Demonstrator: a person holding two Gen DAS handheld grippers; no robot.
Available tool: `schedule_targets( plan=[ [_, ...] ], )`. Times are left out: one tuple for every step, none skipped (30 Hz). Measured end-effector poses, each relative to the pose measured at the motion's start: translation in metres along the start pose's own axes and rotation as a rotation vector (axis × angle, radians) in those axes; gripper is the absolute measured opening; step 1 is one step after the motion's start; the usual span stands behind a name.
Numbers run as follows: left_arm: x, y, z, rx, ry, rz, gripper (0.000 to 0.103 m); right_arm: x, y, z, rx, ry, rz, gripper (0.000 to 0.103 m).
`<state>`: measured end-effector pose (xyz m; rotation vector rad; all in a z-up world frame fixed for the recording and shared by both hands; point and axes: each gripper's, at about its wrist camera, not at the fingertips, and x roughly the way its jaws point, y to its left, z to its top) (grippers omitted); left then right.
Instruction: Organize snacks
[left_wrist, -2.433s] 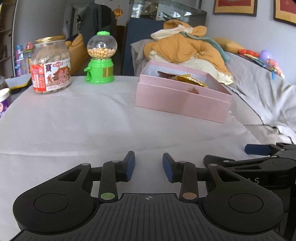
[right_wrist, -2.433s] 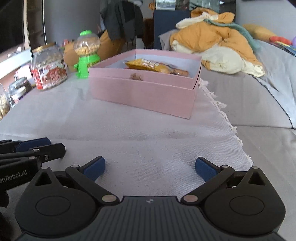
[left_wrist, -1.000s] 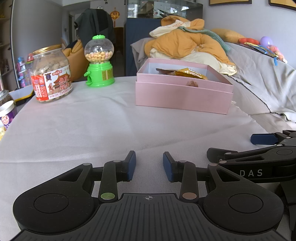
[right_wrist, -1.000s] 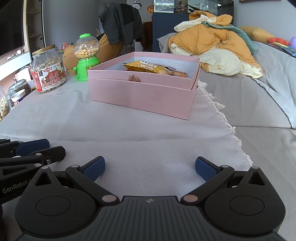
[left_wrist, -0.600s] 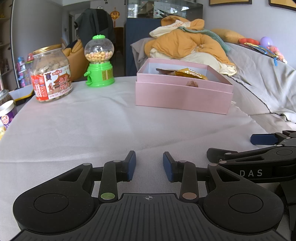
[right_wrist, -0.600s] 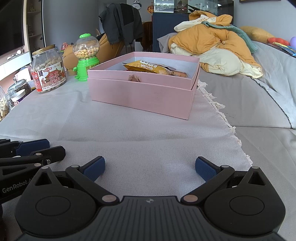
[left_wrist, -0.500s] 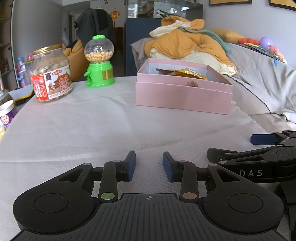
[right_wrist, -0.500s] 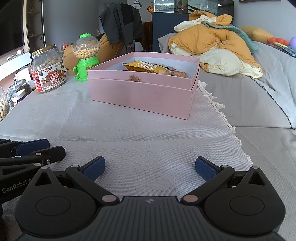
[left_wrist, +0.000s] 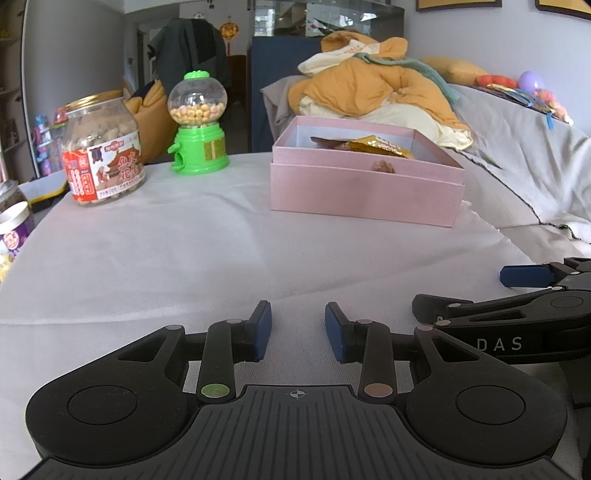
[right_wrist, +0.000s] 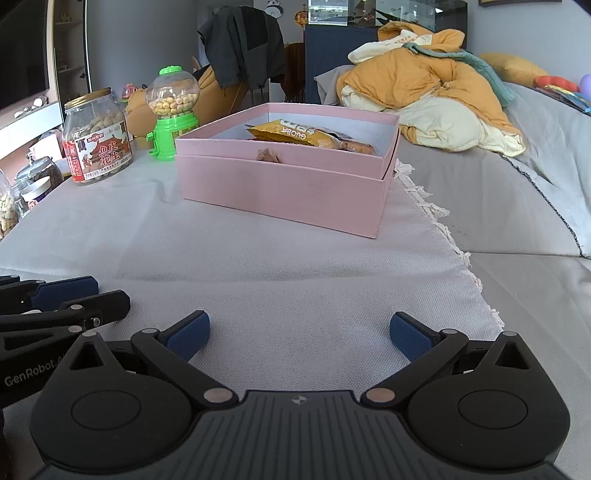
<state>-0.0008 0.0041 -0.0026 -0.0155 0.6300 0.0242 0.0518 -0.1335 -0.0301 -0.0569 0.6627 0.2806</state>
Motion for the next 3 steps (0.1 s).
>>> schedule_targets(
  plan=[
    [-0.0003, -0.0007, -0.0001, 0.000, 0.000, 0.000, 0.038, 0.0000, -0.0002, -0.0001, 0.001, 0.000, 0.001, 0.103],
    [-0.0001, -0.0004, 0.0000, 0.001, 0.000, 0.000, 0.038, 0.0000, -0.0002, -0.0001, 0.002, 0.000, 0.001, 0.103],
    [-0.0001, -0.0005, -0.0001, 0.000, -0.001, -0.001, 0.038, -0.0001, -0.0001, -0.0001, 0.001, 0.000, 0.001, 0.103]
  ],
)
